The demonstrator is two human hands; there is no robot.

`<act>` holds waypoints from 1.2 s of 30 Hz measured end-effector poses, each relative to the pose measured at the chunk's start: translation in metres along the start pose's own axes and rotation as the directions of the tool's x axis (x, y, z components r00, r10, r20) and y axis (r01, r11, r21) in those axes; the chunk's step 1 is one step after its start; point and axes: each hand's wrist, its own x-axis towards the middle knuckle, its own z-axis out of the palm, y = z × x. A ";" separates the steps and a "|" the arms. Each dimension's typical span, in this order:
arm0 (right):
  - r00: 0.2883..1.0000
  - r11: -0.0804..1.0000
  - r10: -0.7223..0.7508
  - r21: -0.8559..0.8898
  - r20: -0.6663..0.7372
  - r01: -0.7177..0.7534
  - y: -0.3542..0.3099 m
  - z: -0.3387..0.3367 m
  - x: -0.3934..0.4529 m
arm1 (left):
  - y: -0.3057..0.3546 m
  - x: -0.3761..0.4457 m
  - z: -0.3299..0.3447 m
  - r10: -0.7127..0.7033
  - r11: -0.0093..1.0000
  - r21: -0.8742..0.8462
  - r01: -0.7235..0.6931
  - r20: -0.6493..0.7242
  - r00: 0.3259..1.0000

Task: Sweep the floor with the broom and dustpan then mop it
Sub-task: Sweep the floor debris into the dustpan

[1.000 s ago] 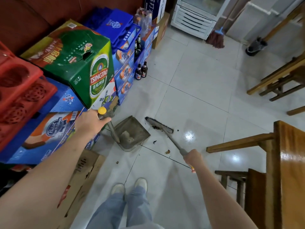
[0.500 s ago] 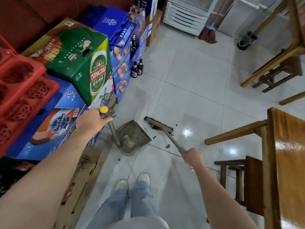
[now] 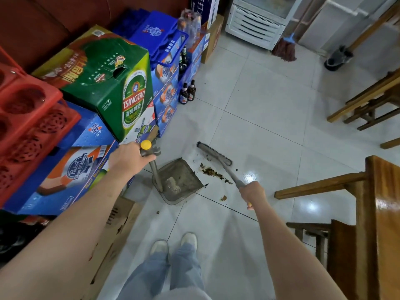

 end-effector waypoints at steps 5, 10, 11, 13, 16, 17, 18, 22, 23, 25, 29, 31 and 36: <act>1.000 1.000 0.003 -0.003 0.024 -0.003 -0.005 0.008 0.009 | -0.002 0.004 0.000 0.012 1.000 -0.007 -0.012 -0.010 1.000; 0.999 0.999 -0.002 -0.034 0.049 0.004 0.013 0.019 -0.001 | -0.003 0.004 0.002 0.009 1.000 0.026 -0.009 -0.012 1.000; 0.999 0.999 -0.007 -0.037 0.045 0.009 0.019 0.021 -0.003 | -0.003 0.003 0.002 0.012 1.000 0.029 -0.011 -0.014 1.000; 0.999 0.998 -0.012 -0.063 0.044 0.015 0.032 0.025 -0.007 | -0.003 0.001 0.002 0.008 1.000 0.026 -0.007 -0.005 1.000; 0.998 0.992 0.025 -0.124 0.065 -0.017 0.050 0.031 -0.016 | -0.003 -0.004 0.002 -0.001 1.000 0.010 0.001 0.011 1.000; 0.998 0.993 0.028 -0.117 0.065 -0.020 0.055 0.034 -0.022 | -0.003 -0.006 0.002 -0.002 1.000 0.007 0.002 0.011 1.000; 0.998 0.993 0.030 -0.115 0.061 -0.022 0.060 0.036 -0.028 | -0.002 -0.008 0.002 -0.006 1.000 0.002 0.006 0.010 1.000; 0.997 0.989 0.023 -0.148 0.068 -0.013 0.077 0.043 -0.044 | -0.002 -0.014 0.002 -0.007 1.000 -0.001 0.007 0.006 1.000; 0.997 0.989 0.019 -0.148 0.069 -0.008 0.080 0.042 -0.047 | -0.002 -0.015 0.002 -0.005 1.000 -0.001 0.005 0.003 1.000; 0.998 0.988 0.011 -0.153 0.063 -0.001 0.087 0.039 -0.049 | -0.004 -0.017 0.000 0.003 1.000 0.002 -0.003 0.002 1.000; 0.999 0.993 -0.003 -0.116 0.033 0.007 0.093 0.027 -0.048 | -0.001 -0.019 -0.003 0.015 1.000 -0.014 -0.014 0.014 1.000; 1.000 0.996 0.001 -0.090 0.023 0.002 0.088 0.019 -0.042 | -0.002 -0.018 -0.002 0.014 1.000 -0.017 -0.014 0.018 1.000; 1.000 0.999 0.029 -0.044 0.004 -0.029 0.076 0.005 -0.020 | -0.004 -0.014 -0.005 -0.006 1.000 -0.011 0.006 0.023 1.000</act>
